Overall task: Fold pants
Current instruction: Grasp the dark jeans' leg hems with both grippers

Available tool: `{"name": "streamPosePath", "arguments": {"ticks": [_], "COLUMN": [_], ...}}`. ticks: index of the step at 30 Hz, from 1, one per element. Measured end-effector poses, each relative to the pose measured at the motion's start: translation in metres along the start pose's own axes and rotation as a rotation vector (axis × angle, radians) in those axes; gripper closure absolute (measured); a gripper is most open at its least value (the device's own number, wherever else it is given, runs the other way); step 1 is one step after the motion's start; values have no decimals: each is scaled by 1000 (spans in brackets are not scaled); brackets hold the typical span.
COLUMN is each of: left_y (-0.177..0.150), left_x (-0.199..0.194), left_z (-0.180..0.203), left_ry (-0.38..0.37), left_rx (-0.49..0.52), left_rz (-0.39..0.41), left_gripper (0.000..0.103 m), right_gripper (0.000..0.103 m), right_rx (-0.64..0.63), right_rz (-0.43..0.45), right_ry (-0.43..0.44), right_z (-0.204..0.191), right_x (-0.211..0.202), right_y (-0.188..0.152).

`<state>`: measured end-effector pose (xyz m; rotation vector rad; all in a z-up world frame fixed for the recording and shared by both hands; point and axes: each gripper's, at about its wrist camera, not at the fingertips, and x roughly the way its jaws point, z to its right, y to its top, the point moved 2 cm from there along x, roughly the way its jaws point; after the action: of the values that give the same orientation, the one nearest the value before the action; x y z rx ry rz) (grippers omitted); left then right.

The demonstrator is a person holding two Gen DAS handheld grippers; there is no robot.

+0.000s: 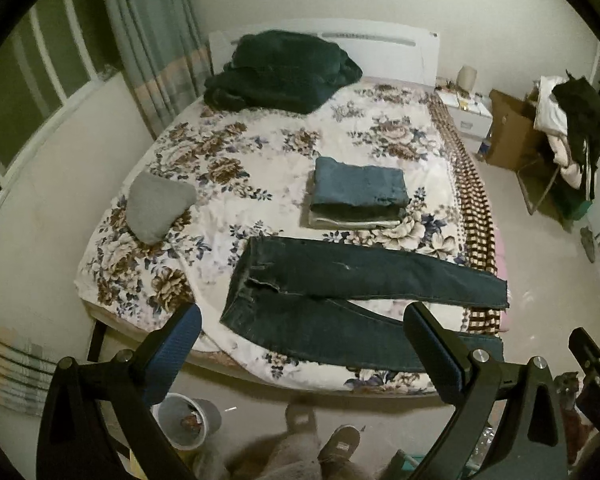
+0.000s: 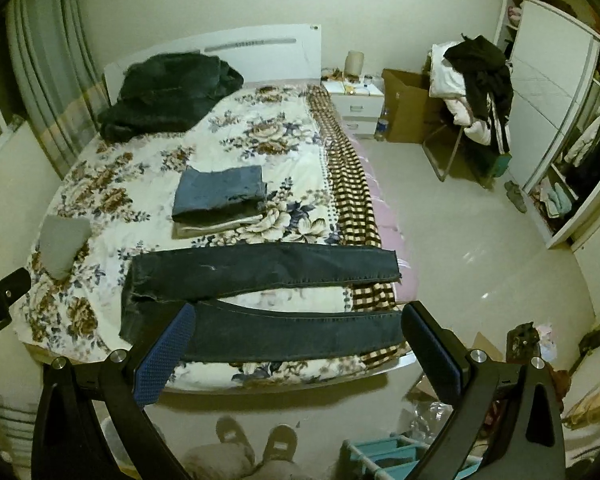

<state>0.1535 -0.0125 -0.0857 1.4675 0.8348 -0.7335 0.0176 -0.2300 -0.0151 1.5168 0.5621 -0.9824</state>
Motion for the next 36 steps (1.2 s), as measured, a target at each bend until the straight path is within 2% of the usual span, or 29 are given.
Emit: {"name": "streamPosePath", "arguments": {"ticks": [4,9,13,17,20,21,27,32,36], "left_y": [22,56,75,82,81,80,60,41,32], "left_x": [45,128,202,291,347,365,481,549,583], "left_z": [12,34,52,75,92,97,128,144,156], "left_ry": [-3,-18,-20,-10,1,12,19,6,6], "left_rx": [26,71,135,207,262,278,341,365,387], "left_rz": [-21,-84,-140,-217,-261,-273,-363,-412,-441], "left_gripper": [0,0,0,0,0,0,0,0,0], "right_gripper": [0,0,0,0,0,0,0,0,0], "right_rx": [-7,11,51,77,116,121,96,20,-41], "right_rz": [-33,-93,-187,-276,-359,-370,-485,-570,-615], "right_ry": [-11,-21,-27,-49,-45,-47,-61,-71,-71], "right_z": [-7,-22,-31,-35,-37,-37,-36,-37,-38], "right_x": [67,166,264,369,456,472,625,710,748], "right_y": [26,56,82,92,91,86,66,42,30]}}
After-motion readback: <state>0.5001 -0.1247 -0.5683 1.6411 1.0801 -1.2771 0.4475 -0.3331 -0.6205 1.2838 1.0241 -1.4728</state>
